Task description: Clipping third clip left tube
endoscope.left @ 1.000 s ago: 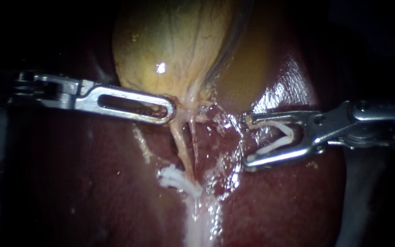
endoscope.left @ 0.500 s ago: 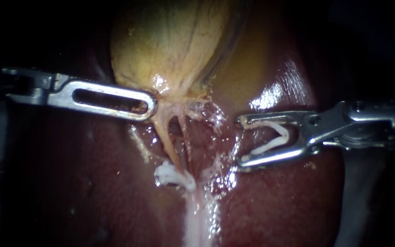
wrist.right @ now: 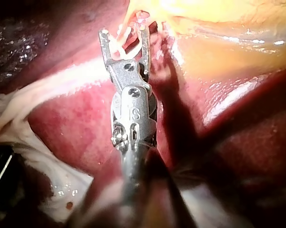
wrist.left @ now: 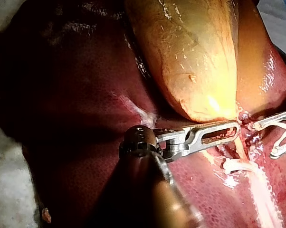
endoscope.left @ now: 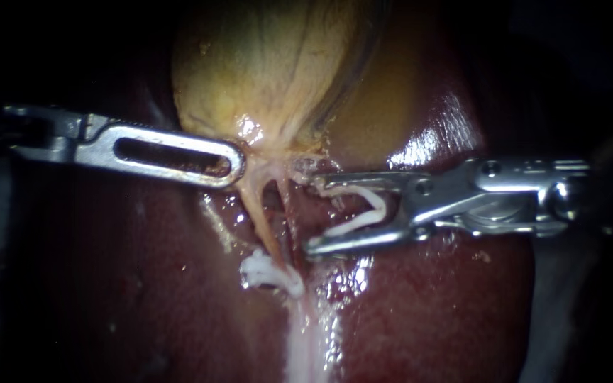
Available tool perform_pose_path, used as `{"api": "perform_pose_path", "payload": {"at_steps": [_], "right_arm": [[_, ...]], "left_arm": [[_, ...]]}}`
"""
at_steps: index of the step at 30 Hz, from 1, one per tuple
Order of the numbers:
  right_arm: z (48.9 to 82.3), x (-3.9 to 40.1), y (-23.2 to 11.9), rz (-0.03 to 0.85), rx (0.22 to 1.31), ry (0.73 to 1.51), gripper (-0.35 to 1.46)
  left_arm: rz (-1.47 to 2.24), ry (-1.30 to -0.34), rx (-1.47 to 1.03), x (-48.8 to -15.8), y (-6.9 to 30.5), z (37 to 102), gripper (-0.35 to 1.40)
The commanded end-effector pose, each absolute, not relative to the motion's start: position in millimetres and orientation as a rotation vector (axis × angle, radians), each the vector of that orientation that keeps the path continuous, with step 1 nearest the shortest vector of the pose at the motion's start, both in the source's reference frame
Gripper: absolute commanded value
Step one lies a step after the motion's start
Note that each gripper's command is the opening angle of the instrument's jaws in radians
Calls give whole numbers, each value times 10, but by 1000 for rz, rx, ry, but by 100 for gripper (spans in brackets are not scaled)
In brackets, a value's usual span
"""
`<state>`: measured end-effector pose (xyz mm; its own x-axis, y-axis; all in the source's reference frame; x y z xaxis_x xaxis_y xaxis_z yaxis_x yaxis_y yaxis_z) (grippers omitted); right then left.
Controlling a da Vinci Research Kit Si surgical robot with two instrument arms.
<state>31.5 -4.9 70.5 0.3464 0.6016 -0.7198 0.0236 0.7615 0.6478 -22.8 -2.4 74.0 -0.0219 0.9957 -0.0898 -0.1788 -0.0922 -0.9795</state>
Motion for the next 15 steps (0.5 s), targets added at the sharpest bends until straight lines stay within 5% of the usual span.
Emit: {"api": "perform_pose_path", "payload": {"at_steps": [1,15], "right_arm": [[707,318,-50,411,633,1168,50],[744,352,-61,427,668,1147,50]], "left_arm": [[1366,-1040,-1133,-228,-24,741,-35],[1365,-1038,-1133,-229,-25,740,-35]]}}
